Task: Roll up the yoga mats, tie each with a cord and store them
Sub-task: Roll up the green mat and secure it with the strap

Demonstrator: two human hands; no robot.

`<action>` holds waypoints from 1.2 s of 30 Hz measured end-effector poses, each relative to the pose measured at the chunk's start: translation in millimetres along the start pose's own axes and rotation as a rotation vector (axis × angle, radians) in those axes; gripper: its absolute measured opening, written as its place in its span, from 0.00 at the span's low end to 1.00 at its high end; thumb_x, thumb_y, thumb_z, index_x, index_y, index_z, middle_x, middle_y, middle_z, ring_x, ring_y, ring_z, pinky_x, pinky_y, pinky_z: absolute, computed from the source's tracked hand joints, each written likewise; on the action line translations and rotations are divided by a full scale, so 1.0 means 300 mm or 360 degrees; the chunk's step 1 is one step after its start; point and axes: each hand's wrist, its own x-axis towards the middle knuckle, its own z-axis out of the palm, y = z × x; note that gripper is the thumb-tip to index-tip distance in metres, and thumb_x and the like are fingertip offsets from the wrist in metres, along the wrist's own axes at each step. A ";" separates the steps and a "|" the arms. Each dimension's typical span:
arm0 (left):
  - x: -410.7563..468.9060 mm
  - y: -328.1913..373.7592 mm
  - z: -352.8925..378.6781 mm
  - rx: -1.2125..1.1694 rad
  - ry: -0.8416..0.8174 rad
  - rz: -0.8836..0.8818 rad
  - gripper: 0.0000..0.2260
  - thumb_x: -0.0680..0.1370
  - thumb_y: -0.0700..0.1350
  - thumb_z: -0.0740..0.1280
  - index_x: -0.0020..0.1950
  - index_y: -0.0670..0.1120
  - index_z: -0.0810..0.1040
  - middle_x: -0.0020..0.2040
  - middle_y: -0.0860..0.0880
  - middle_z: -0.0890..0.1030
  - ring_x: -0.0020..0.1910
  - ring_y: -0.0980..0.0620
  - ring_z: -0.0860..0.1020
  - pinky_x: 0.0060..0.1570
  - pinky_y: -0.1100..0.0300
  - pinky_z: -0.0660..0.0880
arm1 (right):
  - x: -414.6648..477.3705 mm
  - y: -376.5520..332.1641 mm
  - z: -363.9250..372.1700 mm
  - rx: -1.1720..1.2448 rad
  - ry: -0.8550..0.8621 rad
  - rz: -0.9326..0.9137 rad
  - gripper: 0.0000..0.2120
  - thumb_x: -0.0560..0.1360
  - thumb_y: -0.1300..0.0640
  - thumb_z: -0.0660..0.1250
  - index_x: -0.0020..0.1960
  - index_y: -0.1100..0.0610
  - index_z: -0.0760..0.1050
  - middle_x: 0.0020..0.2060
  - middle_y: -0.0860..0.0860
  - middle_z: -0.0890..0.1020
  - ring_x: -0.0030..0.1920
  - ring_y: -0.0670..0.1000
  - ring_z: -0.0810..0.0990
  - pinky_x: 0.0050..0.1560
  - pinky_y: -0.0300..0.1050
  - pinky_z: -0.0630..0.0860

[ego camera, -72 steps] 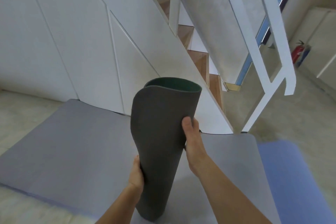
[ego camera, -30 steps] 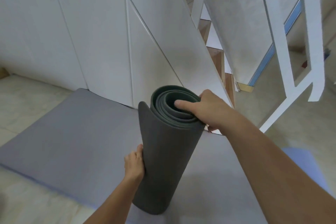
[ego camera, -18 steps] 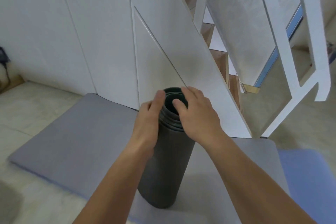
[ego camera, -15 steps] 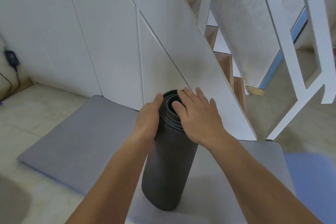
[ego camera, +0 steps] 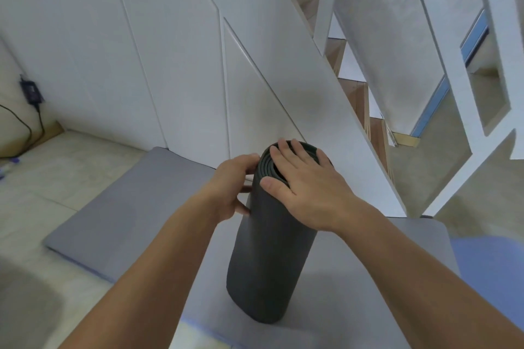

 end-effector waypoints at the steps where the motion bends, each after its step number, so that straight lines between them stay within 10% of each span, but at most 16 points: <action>1: -0.006 -0.001 0.004 0.0046 -0.0003 0.0028 0.15 0.81 0.54 0.58 0.55 0.55 0.84 0.57 0.54 0.82 0.58 0.45 0.78 0.55 0.35 0.77 | -0.008 0.002 -0.001 0.0001 0.0032 -0.0001 0.32 0.80 0.35 0.40 0.81 0.47 0.40 0.80 0.44 0.40 0.79 0.47 0.37 0.78 0.57 0.40; 9: 0.008 -0.011 0.023 0.0142 0.0185 0.0105 0.17 0.80 0.45 0.58 0.53 0.31 0.76 0.42 0.41 0.77 0.42 0.43 0.76 0.40 0.51 0.74 | -0.041 -0.042 0.008 -0.0157 -0.0048 0.0024 0.46 0.74 0.26 0.43 0.80 0.53 0.36 0.79 0.50 0.36 0.78 0.50 0.34 0.78 0.57 0.39; 24: 0.015 0.038 0.068 0.0343 0.0177 0.0023 0.15 0.82 0.44 0.55 0.49 0.39 0.80 0.44 0.41 0.82 0.42 0.42 0.80 0.36 0.51 0.78 | -0.021 0.038 -0.029 0.0198 -0.0031 -0.0026 0.33 0.81 0.36 0.43 0.81 0.50 0.44 0.80 0.46 0.43 0.79 0.45 0.39 0.78 0.50 0.39; 30: -0.017 0.059 0.096 0.0065 -0.0042 -0.0060 0.20 0.82 0.64 0.53 0.49 0.54 0.80 0.41 0.54 0.84 0.41 0.56 0.82 0.43 0.61 0.75 | 0.024 0.010 -0.039 0.0279 -0.0091 -0.0073 0.30 0.83 0.44 0.47 0.81 0.52 0.44 0.80 0.47 0.44 0.79 0.44 0.39 0.79 0.51 0.39; 36: -0.028 0.036 0.093 0.0027 0.0223 0.0038 0.15 0.84 0.56 0.55 0.57 0.50 0.76 0.49 0.51 0.82 0.43 0.55 0.78 0.34 0.59 0.68 | 0.036 0.018 -0.088 0.1069 -0.0020 0.0096 0.32 0.79 0.53 0.56 0.80 0.48 0.50 0.80 0.49 0.55 0.79 0.51 0.52 0.79 0.53 0.50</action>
